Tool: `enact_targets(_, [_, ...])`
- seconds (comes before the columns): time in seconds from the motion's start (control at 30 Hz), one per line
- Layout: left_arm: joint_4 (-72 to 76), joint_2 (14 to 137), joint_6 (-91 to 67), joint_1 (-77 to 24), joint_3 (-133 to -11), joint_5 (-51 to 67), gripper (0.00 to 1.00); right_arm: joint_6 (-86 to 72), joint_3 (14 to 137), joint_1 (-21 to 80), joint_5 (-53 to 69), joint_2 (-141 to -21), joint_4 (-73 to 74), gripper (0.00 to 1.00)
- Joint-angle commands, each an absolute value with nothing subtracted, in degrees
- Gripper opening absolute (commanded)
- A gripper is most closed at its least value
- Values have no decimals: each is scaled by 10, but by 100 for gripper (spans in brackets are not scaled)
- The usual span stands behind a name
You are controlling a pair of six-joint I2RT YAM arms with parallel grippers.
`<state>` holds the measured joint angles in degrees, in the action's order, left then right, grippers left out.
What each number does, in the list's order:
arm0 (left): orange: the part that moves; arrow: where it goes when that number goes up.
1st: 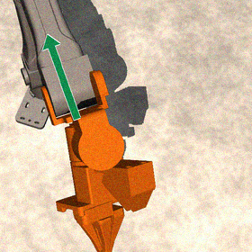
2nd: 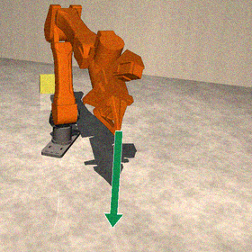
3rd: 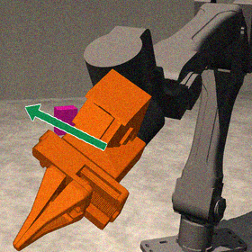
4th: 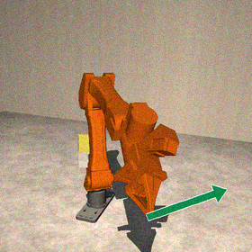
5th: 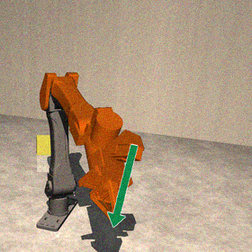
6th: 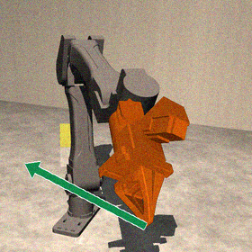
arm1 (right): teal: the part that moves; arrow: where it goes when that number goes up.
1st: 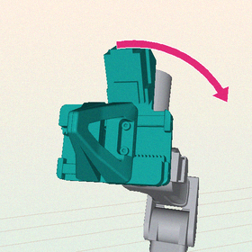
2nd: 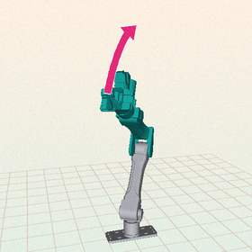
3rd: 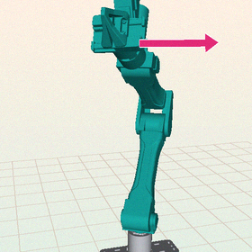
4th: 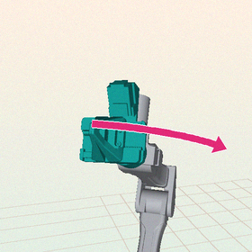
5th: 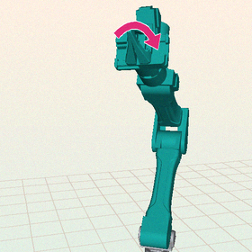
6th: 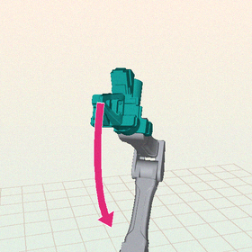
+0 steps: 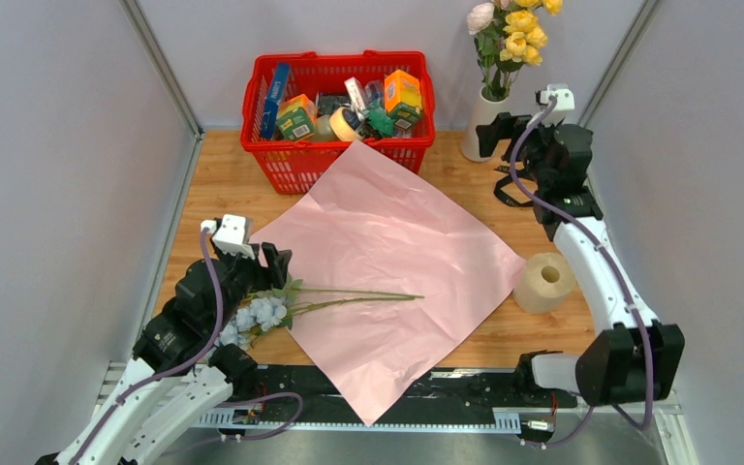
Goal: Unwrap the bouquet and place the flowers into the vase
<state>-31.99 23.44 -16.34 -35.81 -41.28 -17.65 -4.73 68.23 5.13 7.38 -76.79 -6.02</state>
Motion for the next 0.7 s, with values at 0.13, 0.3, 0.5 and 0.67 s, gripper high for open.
enact_targets(0.13, [-310,254,-156,-356,-416,-165,77,-141,558,110,190,-651,73,100])
enact_targets(0.3, [-309,250,-156,-356,-417,-164,75,-144,483,217,171,-650,61,93])
enact_targets(0.5, [-309,239,-158,-356,-415,-178,75,-148,484,336,187,-735,36,73])
enact_targets(0.67, [-310,237,-159,-356,-416,-185,75,-126,519,400,233,-837,12,58])
